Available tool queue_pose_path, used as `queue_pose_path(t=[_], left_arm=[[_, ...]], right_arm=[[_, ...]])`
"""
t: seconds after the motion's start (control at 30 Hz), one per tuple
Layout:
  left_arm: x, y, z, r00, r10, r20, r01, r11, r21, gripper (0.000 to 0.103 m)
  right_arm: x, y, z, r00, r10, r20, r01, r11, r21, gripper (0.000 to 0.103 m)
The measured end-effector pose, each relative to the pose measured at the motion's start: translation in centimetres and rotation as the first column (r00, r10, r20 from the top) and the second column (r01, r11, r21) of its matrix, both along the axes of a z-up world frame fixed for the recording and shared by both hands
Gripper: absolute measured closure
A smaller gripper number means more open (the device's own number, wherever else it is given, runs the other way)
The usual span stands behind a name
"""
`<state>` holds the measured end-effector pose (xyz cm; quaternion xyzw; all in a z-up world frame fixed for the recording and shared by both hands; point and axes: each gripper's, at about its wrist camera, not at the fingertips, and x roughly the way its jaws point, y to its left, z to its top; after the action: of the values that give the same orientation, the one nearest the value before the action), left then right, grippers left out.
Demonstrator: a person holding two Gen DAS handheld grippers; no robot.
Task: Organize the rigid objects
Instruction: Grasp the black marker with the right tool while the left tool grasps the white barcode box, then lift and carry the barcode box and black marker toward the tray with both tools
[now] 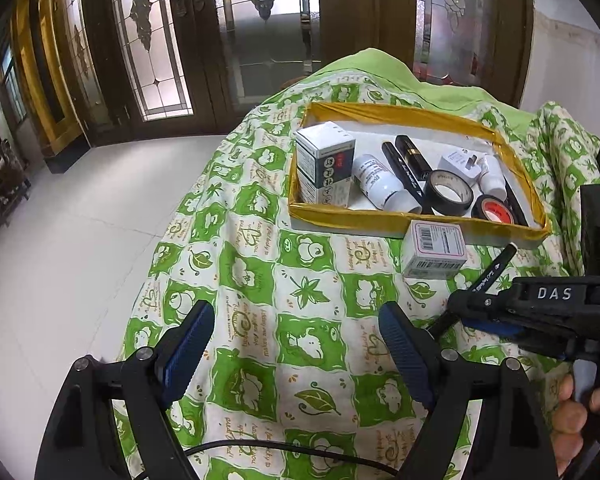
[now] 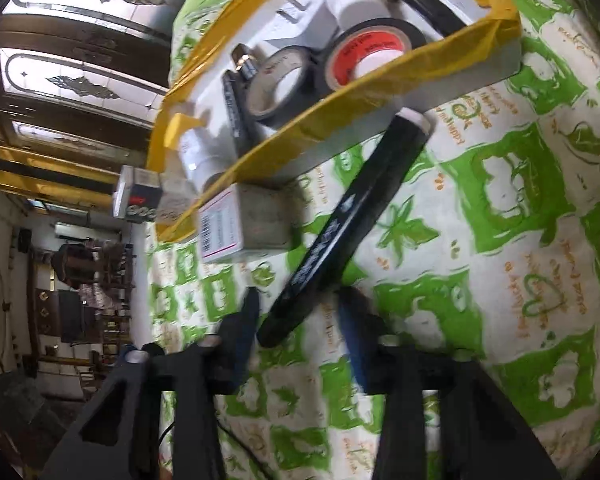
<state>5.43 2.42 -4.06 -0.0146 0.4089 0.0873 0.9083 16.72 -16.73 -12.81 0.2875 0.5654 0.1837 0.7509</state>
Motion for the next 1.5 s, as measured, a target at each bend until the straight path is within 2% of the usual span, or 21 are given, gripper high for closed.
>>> queue_pose_path(t=[0.17, 0.33, 0.5, 0.6, 0.77, 0.87, 1.2, 1.3, 1.33, 1.37, 1.4, 1.43, 1.5], left_arm=[[-0.1, -0.3, 0.0, 1.0, -0.007, -0.003, 0.007, 1.0, 0.013, 0.016], [0.0, -0.4, -0.2, 1.0, -0.007, -0.007, 0.007, 1.0, 0.021, 0.016], [0.0, -1.1, -0.2, 1.0, -0.021, -0.008, 0.021, 0.999, 0.045, 0.016], [0.1, -1.7, -0.3, 0.999, -0.035, -0.014, 0.036, 0.997, 0.07, 0.016], [0.7, -2.6, -0.3, 0.998, -0.053, -0.033, 0.055, 0.997, 0.057, 0.016], [1.4, -3.7, 0.0, 0.997, -0.071, -0.029, 0.072, 0.997, 0.043, 0.016], [6.4, -8.3, -1.0, 0.991, -0.109, -0.076, 0.107, 0.994, -0.035, 0.016], [7.9, -9.0, -1.3, 0.99, -0.11, -0.088, 0.109, 0.994, -0.007, 0.016], [8.2, -9.0, -1.4, 0.99, -0.109, -0.09, 0.109, 0.994, -0.005, 0.019], [8.5, -8.8, -1.5, 0.988, -0.114, -0.101, 0.113, 0.993, -0.02, 0.041], [8.8, -8.5, -1.7, 0.985, -0.123, -0.12, 0.118, 0.992, -0.047, 0.054], [8.9, -8.0, -1.9, 0.982, -0.123, -0.143, 0.112, 0.99, -0.084, 0.055], [8.1, -7.5, -1.5, 0.983, -0.133, -0.129, 0.12, 0.987, -0.103, 0.055]], right_arm=[[0.1, -0.8, 0.4, 1.0, 0.017, -0.018, -0.017, 1.0, -0.007, 0.08], [-0.4, -0.9, 1.7, 0.996, 0.087, -0.018, -0.088, 0.993, -0.076, 0.081], [-1.6, -2.0, 2.9, 0.983, 0.183, -0.011, -0.181, 0.965, -0.187, 0.083], [-2.4, -3.3, 3.1, 0.977, 0.214, -0.02, -0.213, 0.953, -0.215, 0.085], [-3.4, -5.9, 3.1, 0.98, 0.199, -0.015, -0.198, 0.956, -0.216, 0.088], [-3.5, -6.6, 2.8, 0.985, 0.171, -0.021, -0.172, 0.969, -0.177, 0.089], [-3.1, -6.5, 2.4, 0.986, 0.166, -0.031, -0.169, 0.972, -0.164, 0.088], [-2.3, -5.6, 2.0, 0.985, 0.166, -0.035, -0.17, 0.971, -0.169, 0.088], [-2.2, -5.6, 1.9, 0.986, 0.164, -0.035, -0.168, 0.971, -0.168, 0.088], [-2.2, -5.6, 1.9, 0.986, 0.163, -0.034, -0.166, 0.972, -0.166, 0.088], [-2.2, -5.7, 1.9, 0.987, 0.16, -0.032, -0.163, 0.973, -0.165, 0.088], [-2.1, -5.7, 1.9, 0.987, 0.157, -0.032, -0.16, 0.974, -0.161, 0.088], [-1.9, -5.7, 1.8, 0.988, 0.152, -0.033, -0.155, 0.976, -0.153, 0.088]])
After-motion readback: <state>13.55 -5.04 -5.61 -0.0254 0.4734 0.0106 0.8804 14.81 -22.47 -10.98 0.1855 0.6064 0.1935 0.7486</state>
